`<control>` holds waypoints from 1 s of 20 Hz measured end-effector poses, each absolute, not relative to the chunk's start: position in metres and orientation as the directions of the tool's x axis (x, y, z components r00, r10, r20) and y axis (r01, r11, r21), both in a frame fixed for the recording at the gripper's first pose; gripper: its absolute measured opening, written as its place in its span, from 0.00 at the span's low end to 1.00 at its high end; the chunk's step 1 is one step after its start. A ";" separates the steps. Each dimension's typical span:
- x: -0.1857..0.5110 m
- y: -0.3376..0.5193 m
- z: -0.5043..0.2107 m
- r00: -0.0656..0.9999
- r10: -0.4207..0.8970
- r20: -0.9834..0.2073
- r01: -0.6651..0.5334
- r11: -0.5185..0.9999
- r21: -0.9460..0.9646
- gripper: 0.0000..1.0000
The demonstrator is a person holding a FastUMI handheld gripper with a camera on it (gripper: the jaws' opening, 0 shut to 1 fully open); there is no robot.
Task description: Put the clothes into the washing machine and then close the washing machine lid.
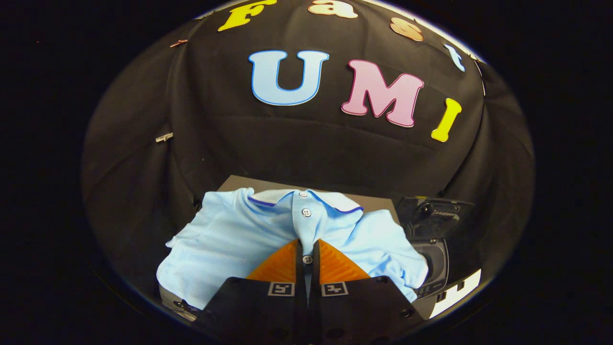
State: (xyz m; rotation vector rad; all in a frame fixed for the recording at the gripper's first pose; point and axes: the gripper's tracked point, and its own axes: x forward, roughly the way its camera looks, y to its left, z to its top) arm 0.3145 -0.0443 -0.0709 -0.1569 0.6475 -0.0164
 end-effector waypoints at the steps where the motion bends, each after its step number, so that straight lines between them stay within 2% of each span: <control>1: 0.314 -0.045 -0.066 0.808 -0.054 -0.587 -0.041 0.988 -0.147 0.06; 9: 0.319 -0.096 -0.014 0.871 -0.018 -0.491 -0.081 0.981 -0.178 0.05; 16: 0.328 -0.180 0.018 0.904 -0.083 -0.420 -0.002 0.980 -0.197 0.05; 20: 0.343 -0.270 0.021 0.895 -0.179 -0.408 0.081 0.966 -0.246 0.05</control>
